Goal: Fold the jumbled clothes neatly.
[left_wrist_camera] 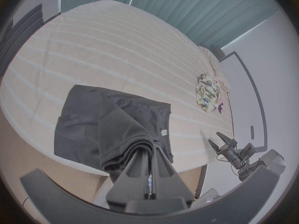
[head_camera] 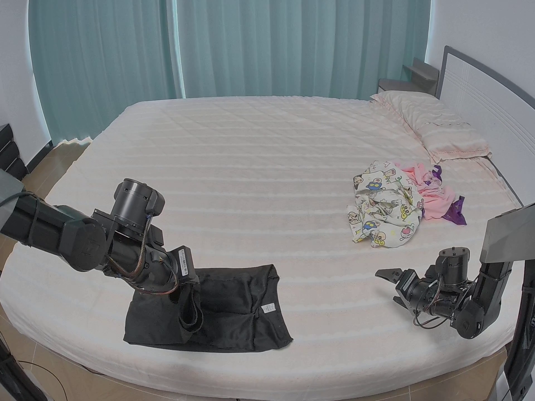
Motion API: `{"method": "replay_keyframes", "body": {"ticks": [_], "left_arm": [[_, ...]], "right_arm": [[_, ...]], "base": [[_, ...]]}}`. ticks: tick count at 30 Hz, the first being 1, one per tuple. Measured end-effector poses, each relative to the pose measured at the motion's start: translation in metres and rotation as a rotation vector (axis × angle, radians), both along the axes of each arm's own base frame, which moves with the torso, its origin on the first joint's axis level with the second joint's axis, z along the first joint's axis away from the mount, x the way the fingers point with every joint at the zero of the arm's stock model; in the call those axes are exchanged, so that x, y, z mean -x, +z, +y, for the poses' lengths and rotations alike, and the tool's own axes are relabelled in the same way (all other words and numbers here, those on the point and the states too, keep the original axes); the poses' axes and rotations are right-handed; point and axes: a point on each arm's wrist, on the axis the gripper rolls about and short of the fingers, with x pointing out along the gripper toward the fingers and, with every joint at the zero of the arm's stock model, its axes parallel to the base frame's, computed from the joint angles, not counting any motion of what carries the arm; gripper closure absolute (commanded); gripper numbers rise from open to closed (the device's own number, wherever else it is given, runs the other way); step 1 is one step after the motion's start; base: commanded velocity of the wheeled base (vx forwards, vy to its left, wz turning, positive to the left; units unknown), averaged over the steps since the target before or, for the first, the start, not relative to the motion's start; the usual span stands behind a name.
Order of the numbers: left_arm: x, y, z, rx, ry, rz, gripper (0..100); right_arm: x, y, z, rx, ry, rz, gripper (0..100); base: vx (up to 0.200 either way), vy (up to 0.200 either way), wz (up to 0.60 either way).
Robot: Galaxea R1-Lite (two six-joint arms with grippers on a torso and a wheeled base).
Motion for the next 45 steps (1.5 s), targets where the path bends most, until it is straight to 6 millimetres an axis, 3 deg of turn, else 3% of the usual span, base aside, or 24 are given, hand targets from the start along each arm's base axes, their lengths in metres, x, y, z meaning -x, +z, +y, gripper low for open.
{"method": "replay_keyframes", "body": {"ticks": [19,33,45], "left_arm": [[-0.022,-0.018,-0.037,0.031,-0.024,-0.019,100],[-0.037,-0.039,-0.076,0.025,-0.099,-0.001,100],[-0.056,-0.063,-0.094,0.028,-0.093,0.03,100]], "right_arm": [[-0.001,0.0,0.0,-0.001,0.001,-0.003,0],[-0.001,-0.001,0.0,0.0,0.002,0.001,0],[-0.001,-0.002,0.0,0.0,0.001,0.003,0]], "base": [[0.0,0.0,0.0],[0.0,0.0,0.0],[0.0,0.0,0.0]]}}
